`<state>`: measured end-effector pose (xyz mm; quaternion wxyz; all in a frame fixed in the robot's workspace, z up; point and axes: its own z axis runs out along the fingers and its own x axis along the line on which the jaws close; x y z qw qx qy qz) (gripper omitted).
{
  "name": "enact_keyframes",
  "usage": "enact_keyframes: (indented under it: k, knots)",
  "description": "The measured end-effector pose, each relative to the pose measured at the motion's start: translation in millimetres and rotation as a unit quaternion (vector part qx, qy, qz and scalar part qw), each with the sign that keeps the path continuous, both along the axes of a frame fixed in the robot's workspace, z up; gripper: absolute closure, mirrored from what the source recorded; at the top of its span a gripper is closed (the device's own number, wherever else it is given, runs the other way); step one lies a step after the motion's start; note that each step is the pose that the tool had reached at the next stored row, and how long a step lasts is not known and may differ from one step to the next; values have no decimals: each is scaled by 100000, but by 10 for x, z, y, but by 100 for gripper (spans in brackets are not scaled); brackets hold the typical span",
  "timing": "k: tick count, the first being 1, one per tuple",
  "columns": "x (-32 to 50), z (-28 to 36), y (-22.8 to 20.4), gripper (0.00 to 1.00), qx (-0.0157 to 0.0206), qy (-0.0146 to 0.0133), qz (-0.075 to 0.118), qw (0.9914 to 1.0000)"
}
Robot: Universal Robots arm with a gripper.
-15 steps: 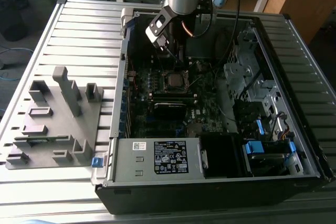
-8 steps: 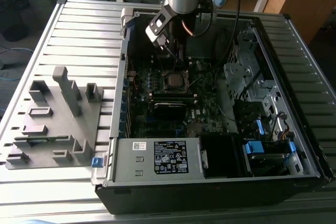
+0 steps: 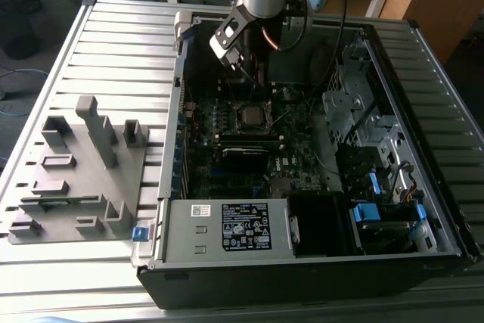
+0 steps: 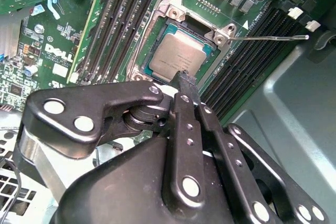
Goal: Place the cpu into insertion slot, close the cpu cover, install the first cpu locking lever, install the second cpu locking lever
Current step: 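Close the cpu cover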
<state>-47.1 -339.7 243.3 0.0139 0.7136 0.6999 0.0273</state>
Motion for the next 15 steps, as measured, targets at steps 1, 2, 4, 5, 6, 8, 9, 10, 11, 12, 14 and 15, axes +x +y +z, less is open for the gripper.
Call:
enact_keyframes:
  k: [1,2,4,5,6,8,9,10,11,12,14,15]
  knots:
    - [0,3,0,89,-8,6,-1,100000]
    - [0,5,0,89,-10,6,0,100000]
    - [0,11,0,89,1,-1,0,100000]
    - [0,11,0,89,8,-5,-1,100000]
    - [0,11,0,89,16,-8,-1,100000]
    - [0,13,0,89,8,-4,0,100000]
    - [0,14,0,89,7,-4,-1,100000]
    - [0,15,0,89,5,-1,1,100000]
    - [0,16,0,89,3,-2,0,100000]
    - [0,18,0,89,-5,4,-1,100000]
    - [0,22,0,89,6,-3,1,100000]
    - [0,25,0,89,3,-2,2,100000]
